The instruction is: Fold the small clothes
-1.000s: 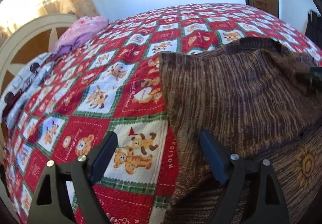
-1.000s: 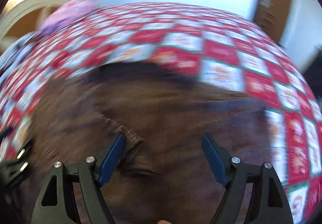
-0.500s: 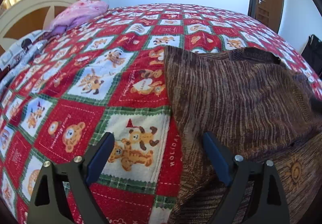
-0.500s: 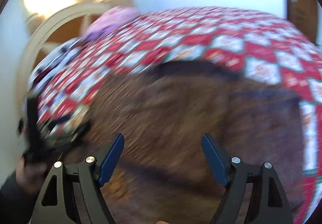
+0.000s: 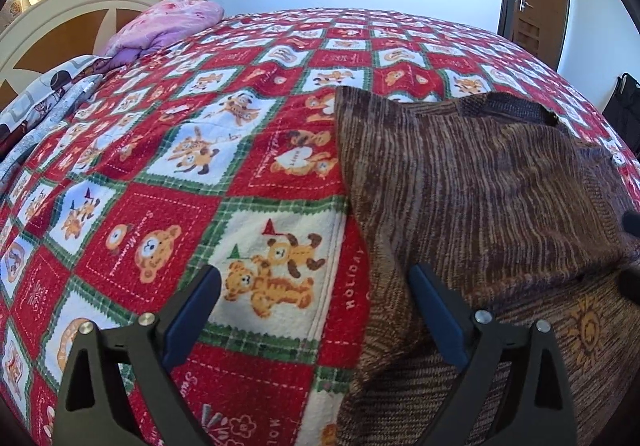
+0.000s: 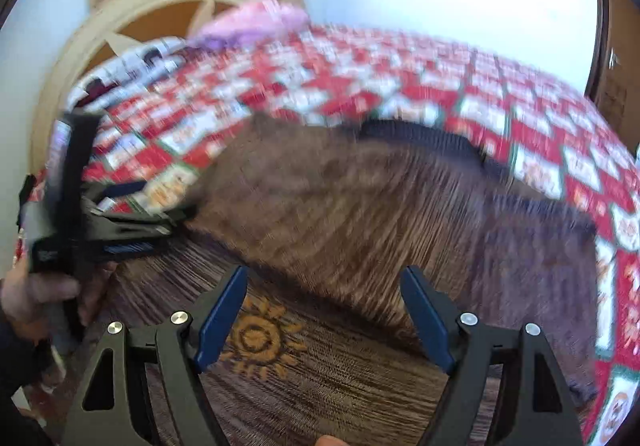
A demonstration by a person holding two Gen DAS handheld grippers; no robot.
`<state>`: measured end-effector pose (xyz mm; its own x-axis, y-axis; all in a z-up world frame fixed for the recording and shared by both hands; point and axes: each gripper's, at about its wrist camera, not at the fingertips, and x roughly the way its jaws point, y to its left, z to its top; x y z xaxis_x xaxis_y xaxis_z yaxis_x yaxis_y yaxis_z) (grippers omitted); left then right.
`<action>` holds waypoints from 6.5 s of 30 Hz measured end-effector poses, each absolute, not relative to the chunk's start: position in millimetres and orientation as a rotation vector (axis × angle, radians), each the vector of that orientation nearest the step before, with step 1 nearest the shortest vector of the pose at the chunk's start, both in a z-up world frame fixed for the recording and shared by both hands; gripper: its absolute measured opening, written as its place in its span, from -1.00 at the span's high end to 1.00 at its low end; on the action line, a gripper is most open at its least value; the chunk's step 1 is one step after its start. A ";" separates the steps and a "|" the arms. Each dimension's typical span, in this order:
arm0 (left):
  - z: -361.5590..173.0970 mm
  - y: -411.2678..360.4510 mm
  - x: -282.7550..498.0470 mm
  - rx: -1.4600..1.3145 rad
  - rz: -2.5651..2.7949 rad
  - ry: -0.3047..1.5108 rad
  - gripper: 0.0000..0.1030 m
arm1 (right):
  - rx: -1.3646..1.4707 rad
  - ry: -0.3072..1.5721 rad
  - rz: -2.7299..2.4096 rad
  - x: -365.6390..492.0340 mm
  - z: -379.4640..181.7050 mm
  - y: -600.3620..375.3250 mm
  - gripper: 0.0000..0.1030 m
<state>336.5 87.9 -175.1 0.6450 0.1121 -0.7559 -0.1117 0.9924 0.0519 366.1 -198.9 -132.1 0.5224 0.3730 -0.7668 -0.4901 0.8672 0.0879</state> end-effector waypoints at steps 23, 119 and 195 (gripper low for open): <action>-153.0 67.1 274.1 0.027 0.063 0.783 -0.92 | -0.078 0.927 0.398 320.8 -145.6 -241.8 -0.55; -171.5 59.9 53.9 -0.086 -0.244 1.035 0.26 | -0.026 0.864 0.263 78.3 -119.9 -341.2 -0.55; -81.5 90.5 165.5 -0.202 -0.284 0.704 0.82 | 0.264 0.626 0.258 157.5 -35.8 -407.5 0.87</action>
